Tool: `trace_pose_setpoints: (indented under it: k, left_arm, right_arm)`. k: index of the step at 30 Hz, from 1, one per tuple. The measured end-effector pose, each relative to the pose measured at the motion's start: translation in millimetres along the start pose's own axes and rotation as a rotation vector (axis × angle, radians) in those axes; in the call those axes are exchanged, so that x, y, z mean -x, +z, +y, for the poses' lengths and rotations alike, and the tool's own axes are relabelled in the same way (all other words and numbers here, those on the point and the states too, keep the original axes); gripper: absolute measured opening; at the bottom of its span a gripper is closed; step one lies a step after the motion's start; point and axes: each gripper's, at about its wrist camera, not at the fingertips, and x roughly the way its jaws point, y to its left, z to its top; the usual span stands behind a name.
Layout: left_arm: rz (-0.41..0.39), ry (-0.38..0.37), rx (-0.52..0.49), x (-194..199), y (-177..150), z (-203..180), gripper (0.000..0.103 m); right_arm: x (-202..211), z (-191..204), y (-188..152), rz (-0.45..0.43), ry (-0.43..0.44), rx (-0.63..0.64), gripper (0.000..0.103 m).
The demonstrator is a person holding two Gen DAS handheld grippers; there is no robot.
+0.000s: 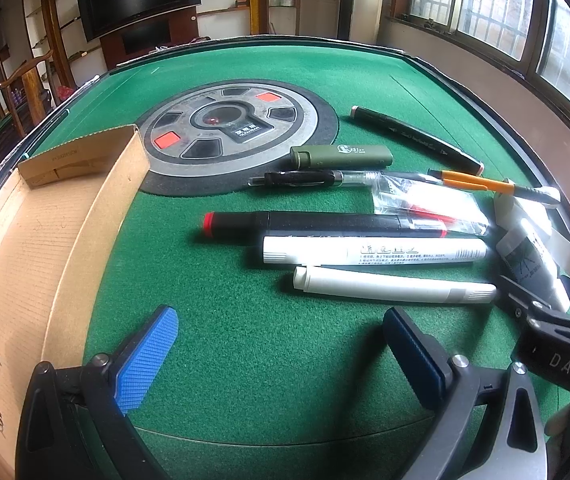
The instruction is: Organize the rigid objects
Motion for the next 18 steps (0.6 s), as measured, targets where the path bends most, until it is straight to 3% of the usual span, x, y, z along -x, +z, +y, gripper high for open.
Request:
trace_pose_setpoints:
  k: [6, 9, 13, 14, 18]
  left_arm:
    - [0.004, -0.004, -0.006, -0.5, 0.6, 0.5, 0.102]
    - [0.004, 0.0, -0.008, -0.5, 0.2, 0.0, 0.102]
    - [0.004, 0.005, -0.007, -0.4, -0.1, -0.4, 0.102]
    - [0.003, 0.005, -0.006, -0.4, -0.2, -0.4, 0.102]
    - [0.003, 0.002, -0.009, -0.6, -0.9, 0.0, 0.102]
  right_arm:
    - [10.9, -8.7, -6.3, 0.031, 0.005, 0.006, 0.103]
    - [51.5, -25.9, -11.1, -0.105, 0.002, -0.027, 0.103]
    - [122.2, -43.6, -14.3, -0.451, -0.014, -0.08, 0.103]
    - [129.3, -45.7, -10.7, -0.501, -0.015, -0.09, 0.103]
    - [115.5, -44.6, 25.8, -0.503, -0.031, -0.114, 0.103]
